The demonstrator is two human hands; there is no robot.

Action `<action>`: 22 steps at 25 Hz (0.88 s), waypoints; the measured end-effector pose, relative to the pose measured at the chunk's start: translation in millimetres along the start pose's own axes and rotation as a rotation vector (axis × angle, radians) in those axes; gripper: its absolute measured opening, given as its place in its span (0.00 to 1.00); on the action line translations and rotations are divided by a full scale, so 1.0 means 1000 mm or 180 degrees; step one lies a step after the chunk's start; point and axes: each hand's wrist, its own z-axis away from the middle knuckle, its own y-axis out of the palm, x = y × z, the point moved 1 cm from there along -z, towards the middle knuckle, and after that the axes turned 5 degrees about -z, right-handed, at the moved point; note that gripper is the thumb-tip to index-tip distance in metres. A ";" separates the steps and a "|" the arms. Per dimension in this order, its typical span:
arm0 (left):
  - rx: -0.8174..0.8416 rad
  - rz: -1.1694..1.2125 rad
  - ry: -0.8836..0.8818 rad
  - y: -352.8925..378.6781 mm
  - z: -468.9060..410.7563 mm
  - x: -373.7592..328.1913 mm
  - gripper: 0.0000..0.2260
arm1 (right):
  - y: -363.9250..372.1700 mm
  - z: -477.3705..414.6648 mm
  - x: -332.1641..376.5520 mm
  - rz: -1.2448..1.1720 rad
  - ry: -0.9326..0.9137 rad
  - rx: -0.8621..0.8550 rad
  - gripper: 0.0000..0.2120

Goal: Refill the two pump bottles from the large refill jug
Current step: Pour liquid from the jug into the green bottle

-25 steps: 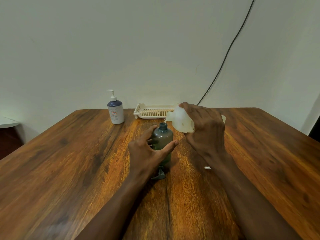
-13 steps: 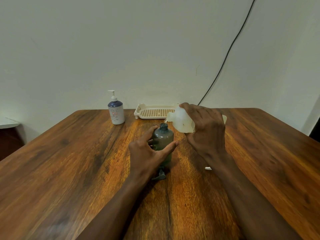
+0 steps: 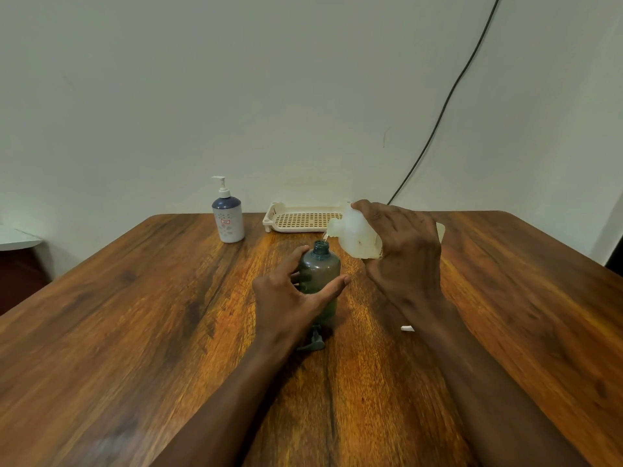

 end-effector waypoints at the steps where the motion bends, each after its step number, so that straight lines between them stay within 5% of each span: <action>1: -0.0007 -0.0005 0.0002 0.000 0.000 0.000 0.38 | 0.002 0.001 0.000 0.0086 0.0023 -0.0002 0.44; 22: 0.0001 -0.0058 0.0001 0.001 0.000 0.000 0.39 | 0.003 0.003 -0.002 0.0370 -0.0019 -0.0124 0.45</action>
